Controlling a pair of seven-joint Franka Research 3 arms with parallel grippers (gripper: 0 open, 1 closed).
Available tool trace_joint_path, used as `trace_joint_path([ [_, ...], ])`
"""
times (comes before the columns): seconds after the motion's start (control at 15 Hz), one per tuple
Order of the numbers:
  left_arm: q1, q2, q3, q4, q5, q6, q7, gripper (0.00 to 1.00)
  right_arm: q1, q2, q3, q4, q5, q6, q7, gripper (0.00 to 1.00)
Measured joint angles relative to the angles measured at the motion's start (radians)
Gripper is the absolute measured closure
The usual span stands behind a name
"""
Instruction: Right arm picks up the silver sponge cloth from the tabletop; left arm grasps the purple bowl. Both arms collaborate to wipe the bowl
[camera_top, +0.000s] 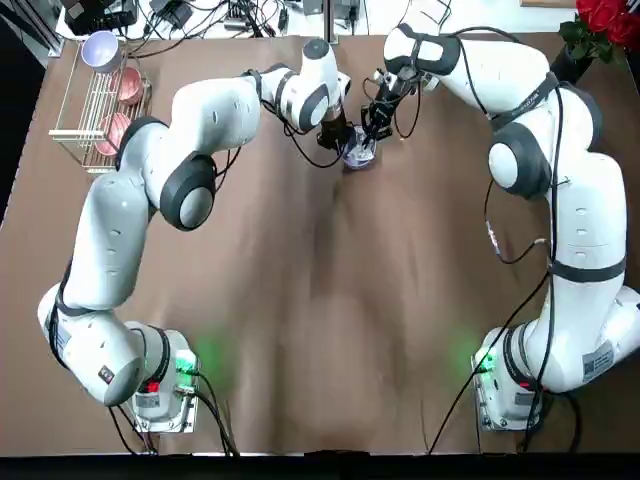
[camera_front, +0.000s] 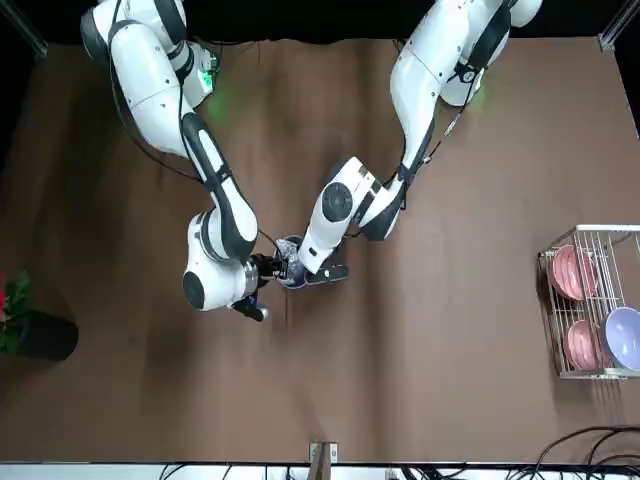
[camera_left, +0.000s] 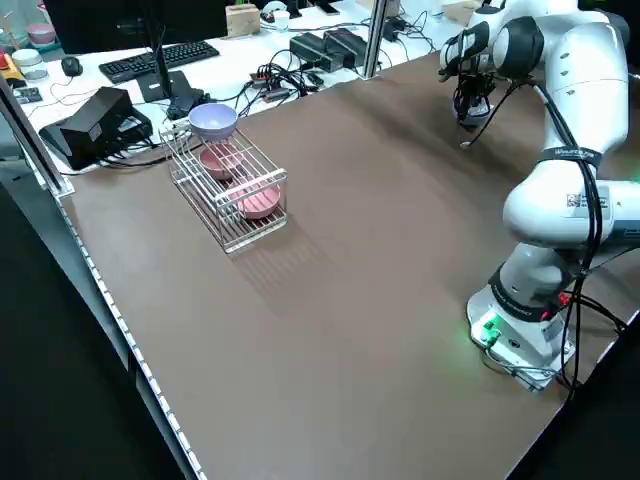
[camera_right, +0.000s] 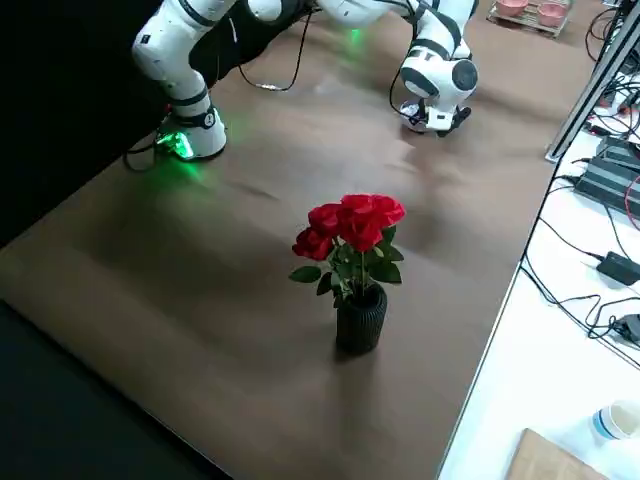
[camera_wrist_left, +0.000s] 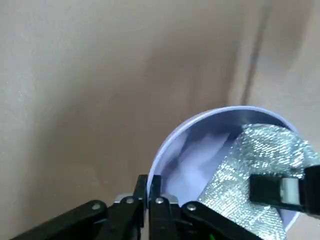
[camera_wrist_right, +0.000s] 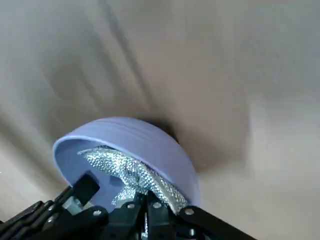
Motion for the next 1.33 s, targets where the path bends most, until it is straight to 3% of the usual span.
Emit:
trace_joint_path([
  [0.87, 0.0, 0.0, 0.001, 0.0, 0.0, -0.004, 0.001, 0.95, 0.011, 0.009, -0.001, 0.0, 0.0, -0.078, 0.004, 0.97],
  [1.07, -0.001, 0.0, 0.001, 0.001, 0.0, -0.004, 0.001, 0.95, 0.0, -0.001, -0.008, 0.032, 0.0, -0.172, 0.007, 0.97],
  [1.33, 0.0, 0.0, 0.003, 0.001, 0.0, -0.004, 0.001, 0.95, -0.068, -0.018, -0.021, 0.116, -0.002, -0.395, 0.007, 0.97],
])
